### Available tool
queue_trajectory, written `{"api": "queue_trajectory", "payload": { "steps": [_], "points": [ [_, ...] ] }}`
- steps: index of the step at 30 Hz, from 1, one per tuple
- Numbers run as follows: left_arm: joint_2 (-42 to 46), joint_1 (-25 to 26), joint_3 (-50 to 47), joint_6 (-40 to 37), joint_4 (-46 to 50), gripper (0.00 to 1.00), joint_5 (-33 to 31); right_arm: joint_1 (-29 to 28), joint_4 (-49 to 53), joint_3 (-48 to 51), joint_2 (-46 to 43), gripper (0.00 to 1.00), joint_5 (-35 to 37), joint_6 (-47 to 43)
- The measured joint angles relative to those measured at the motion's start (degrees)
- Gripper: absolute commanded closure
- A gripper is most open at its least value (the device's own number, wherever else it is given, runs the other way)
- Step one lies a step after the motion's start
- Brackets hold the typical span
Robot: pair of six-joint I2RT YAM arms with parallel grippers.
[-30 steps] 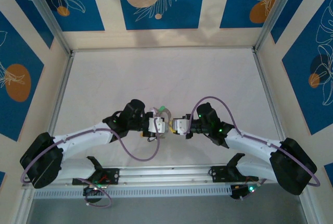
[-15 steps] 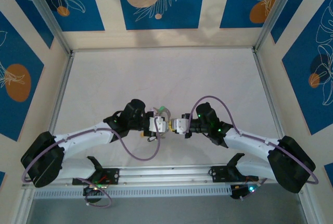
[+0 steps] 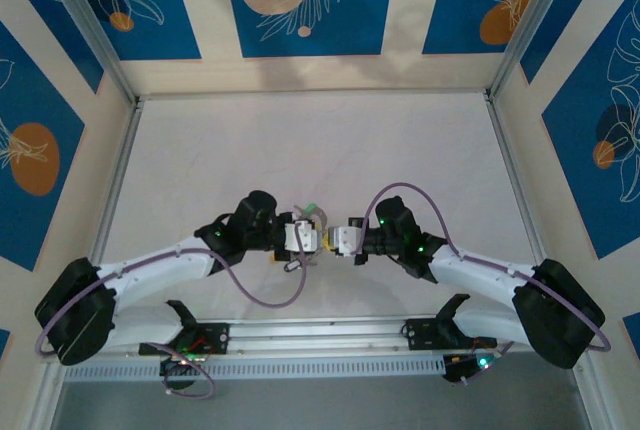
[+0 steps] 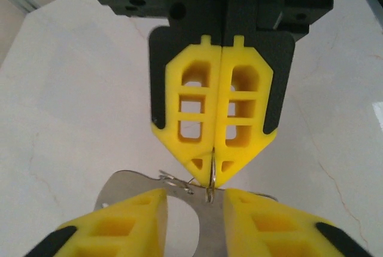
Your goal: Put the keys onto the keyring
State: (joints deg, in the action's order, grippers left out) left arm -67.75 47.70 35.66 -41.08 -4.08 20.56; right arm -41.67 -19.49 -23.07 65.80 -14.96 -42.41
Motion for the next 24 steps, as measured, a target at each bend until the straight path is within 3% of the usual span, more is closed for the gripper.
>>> {"api": "queue_trajectory", "payload": {
  "steps": [6,10,18,21,24],
  "points": [
    [10.38,-1.01,-0.07,-1.49,8.96,0.54,-3.65,0.02,-2.71,2.10,-0.76,1.00,-0.04,-0.50],
    [13.66,-4.07,-0.20,1.79,12.79,0.49,-8.00,0.02,-5.16,3.56,-1.11,1.00,-0.26,-1.33],
    [12.90,-18.40,0.72,17.40,21.16,0.49,-15.04,0.00,-8.24,4.90,-1.95,1.00,-0.37,-3.74],
    [10.82,-22.21,2.93,18.97,25.20,0.49,-15.47,0.00,-8.41,4.92,-1.95,1.00,-0.66,-4.13],
    [7.61,-22.95,4.26,17.62,28.02,0.46,-15.65,0.00,-8.35,4.90,-1.95,1.00,-0.68,-4.44]
  ]
}}
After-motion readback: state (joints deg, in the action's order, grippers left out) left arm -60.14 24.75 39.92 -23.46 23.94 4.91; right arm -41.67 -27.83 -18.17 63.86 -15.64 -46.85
